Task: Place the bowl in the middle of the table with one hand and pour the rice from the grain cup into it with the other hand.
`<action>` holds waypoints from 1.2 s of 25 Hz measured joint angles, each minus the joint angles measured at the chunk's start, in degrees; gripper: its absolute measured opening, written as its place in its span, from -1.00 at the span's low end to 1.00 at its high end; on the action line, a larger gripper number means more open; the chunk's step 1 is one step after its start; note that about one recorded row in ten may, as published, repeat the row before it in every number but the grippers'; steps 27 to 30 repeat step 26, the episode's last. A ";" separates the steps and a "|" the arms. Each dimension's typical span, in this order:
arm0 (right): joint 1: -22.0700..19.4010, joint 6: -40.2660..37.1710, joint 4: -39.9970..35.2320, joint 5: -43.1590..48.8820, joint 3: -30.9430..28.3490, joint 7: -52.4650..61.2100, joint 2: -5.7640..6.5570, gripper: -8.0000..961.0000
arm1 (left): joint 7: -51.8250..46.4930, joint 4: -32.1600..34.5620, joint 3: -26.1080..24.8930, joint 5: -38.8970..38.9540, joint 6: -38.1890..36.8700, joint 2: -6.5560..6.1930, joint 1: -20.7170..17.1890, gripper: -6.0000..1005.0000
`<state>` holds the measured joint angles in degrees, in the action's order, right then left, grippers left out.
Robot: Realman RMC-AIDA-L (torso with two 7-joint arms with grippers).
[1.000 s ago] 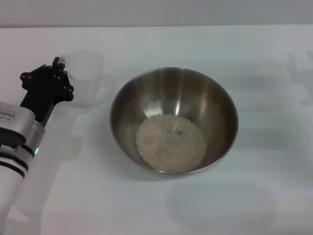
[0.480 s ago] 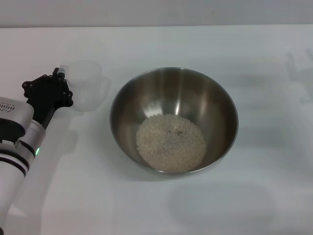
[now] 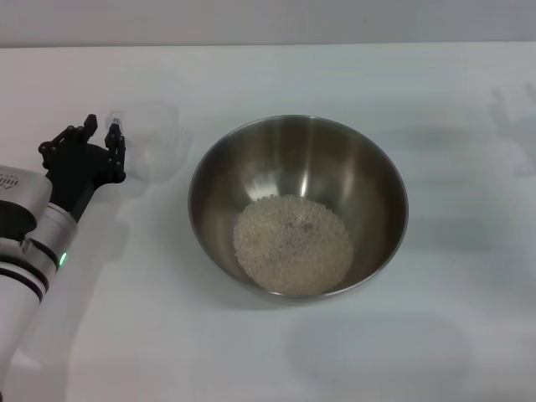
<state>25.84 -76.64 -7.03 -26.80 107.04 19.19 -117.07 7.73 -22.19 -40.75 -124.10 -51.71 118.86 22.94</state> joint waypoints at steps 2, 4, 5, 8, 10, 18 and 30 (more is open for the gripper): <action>0.00 0.00 0.00 0.00 0.00 -0.01 0.00 0.17 | -0.62 0.33 0.05 -0.14 0.00 -0.08 -0.08 -0.52; 0.00 0.00 0.00 -0.01 0.00 -0.02 0.00 0.17 | -0.62 0.33 0.05 -0.14 0.00 -0.08 -0.08 -0.39; 0.00 0.00 0.00 -0.03 0.00 -0.02 0.00 0.17 | -0.77 0.54 0.05 -0.22 -0.18 -0.12 -0.42 -0.32; 0.11 0.15 0.00 -0.16 0.00 -0.03 0.00 0.17 | -0.86 0.59 0.06 -0.23 -0.29 -0.12 -0.68 -0.32; 0.22 0.25 0.00 -0.24 0.00 -0.04 0.00 0.17 | -1.33 0.64 0.00 -0.23 -0.39 -0.14 -1.13 -0.32; 0.52 0.61 0.43 -0.50 0.00 -0.04 0.07 0.17 | -4.55 0.12 0.85 -0.41 -5.96 -0.21 -4.95 -0.32; -1.32 0.43 0.41 -0.41 -0.08 -2.32 -0.79 0.17 | -12.26 3.75 8.97 -0.54 -25.68 0.01 -9.71 -0.32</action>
